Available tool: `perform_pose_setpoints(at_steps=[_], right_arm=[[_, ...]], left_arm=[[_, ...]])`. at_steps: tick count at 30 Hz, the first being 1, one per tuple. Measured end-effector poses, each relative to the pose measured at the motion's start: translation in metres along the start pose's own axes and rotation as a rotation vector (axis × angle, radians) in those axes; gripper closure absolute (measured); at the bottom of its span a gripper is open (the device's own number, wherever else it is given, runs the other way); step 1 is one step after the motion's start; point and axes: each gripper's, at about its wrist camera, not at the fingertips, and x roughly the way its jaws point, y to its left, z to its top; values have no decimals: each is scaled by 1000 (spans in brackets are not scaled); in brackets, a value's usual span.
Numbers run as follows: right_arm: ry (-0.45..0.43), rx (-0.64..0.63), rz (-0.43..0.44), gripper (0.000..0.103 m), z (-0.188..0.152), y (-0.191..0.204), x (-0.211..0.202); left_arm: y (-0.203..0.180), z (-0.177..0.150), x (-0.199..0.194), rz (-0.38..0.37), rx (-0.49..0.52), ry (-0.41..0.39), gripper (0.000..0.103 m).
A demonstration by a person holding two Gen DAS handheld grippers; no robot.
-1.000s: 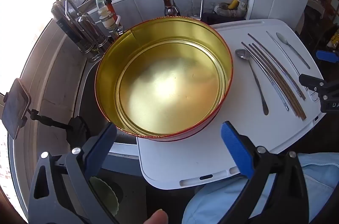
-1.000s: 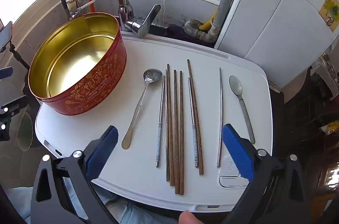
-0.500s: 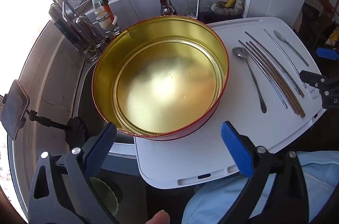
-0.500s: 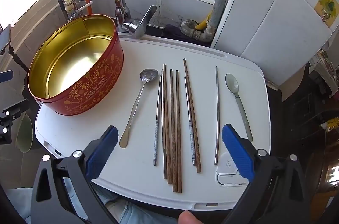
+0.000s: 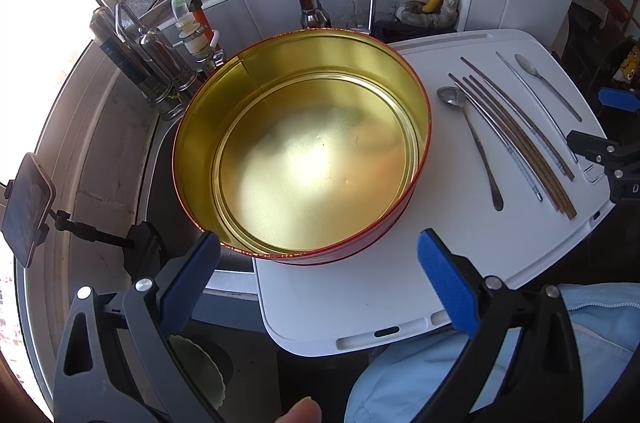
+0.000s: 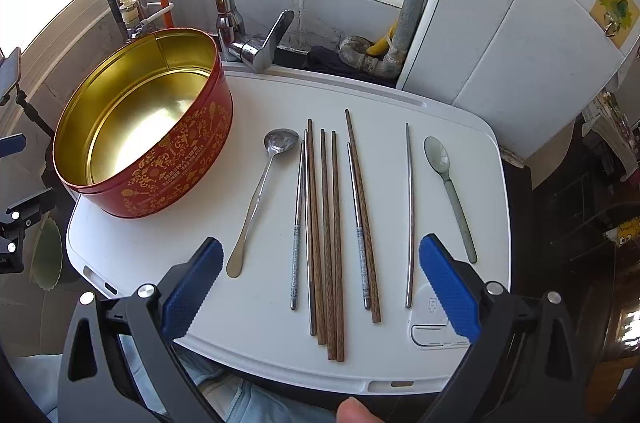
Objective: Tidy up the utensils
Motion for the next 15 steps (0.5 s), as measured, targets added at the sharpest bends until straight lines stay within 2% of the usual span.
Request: perform_pose_setpoints(at_steps=[15], right_arm=[[1,2,1,4,0,2,0]], left_arm=[[-1,-3,0,0,2,6,7]])
